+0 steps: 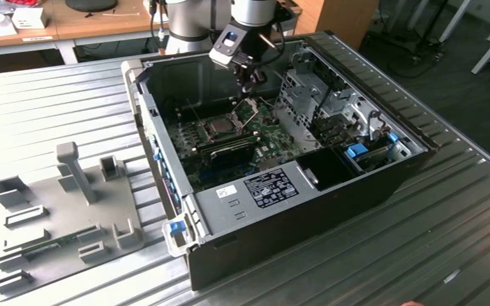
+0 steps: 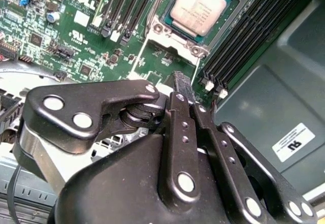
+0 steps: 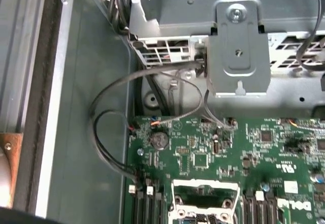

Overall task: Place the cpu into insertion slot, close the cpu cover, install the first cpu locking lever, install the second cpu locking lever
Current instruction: 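Close the cpu cover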

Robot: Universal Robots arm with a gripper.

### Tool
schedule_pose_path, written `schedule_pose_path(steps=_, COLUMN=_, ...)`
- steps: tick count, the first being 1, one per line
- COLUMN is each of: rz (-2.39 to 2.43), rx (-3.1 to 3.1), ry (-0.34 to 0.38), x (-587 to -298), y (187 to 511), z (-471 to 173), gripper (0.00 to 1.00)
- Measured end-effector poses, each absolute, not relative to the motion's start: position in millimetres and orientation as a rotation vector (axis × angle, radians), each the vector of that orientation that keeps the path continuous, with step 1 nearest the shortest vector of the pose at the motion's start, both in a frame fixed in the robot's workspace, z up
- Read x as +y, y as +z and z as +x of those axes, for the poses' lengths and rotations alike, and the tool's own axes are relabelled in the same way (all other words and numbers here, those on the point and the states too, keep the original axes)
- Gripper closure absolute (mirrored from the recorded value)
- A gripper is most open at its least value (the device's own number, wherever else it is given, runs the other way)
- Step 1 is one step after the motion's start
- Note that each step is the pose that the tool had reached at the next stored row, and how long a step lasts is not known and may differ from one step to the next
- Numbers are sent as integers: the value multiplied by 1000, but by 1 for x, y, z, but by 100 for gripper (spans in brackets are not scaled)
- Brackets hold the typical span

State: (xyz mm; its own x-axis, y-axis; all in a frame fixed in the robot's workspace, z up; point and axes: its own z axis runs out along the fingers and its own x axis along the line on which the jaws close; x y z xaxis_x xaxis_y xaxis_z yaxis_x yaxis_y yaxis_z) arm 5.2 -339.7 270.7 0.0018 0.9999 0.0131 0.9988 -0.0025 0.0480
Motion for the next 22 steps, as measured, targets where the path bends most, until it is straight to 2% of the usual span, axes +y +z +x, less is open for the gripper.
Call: schedule_pose_path(steps=22, rz=2206, rx=2201, ry=67, x=-340, y=268, z=26, gripper=89)
